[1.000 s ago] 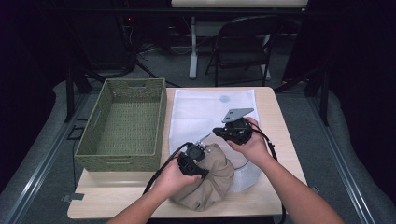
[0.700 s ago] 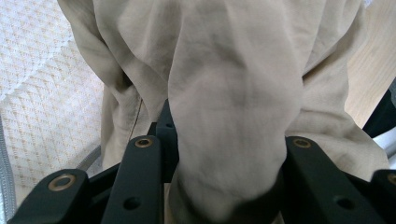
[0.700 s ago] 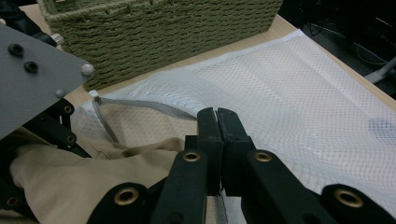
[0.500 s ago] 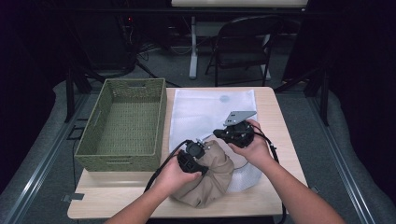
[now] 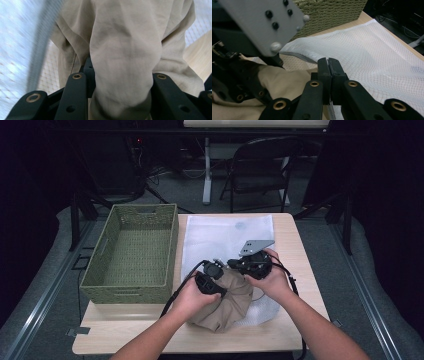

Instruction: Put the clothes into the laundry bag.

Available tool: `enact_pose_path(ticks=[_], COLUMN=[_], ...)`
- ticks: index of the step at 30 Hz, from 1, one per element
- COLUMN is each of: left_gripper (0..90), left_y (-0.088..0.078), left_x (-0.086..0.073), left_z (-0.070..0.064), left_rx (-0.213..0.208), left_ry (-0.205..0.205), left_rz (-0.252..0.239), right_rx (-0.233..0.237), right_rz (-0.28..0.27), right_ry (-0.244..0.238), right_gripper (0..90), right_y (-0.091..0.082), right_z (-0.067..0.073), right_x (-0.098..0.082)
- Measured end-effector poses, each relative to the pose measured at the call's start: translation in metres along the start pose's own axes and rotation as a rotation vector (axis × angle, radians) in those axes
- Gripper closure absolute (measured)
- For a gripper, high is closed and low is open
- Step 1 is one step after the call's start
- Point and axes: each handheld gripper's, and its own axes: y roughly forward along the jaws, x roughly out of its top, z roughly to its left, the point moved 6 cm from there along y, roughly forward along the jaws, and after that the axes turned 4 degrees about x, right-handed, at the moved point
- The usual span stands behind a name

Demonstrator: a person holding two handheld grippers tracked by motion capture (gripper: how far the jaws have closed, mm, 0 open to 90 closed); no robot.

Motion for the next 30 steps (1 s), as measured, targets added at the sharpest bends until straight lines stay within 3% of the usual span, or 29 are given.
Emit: enact_pose_path(ticks=[21,30], left_gripper=[63.6,61.6], left_y=[0.016,0.026], left_x=[0.017,0.018], left_z=[0.017,0.018], left_rx=[0.034,0.055], left_ry=[-0.086,-0.081], left_rz=[-0.034,-0.061], right_rx=[0.002,-0.001], right_rz=[-0.01,-0.001], right_ry=[-0.013,-0.008], right_gripper=[88.8,88.8], right_y=[-0.003,0.0], right_z=[0.004,0.003], right_x=[0.001,-0.003])
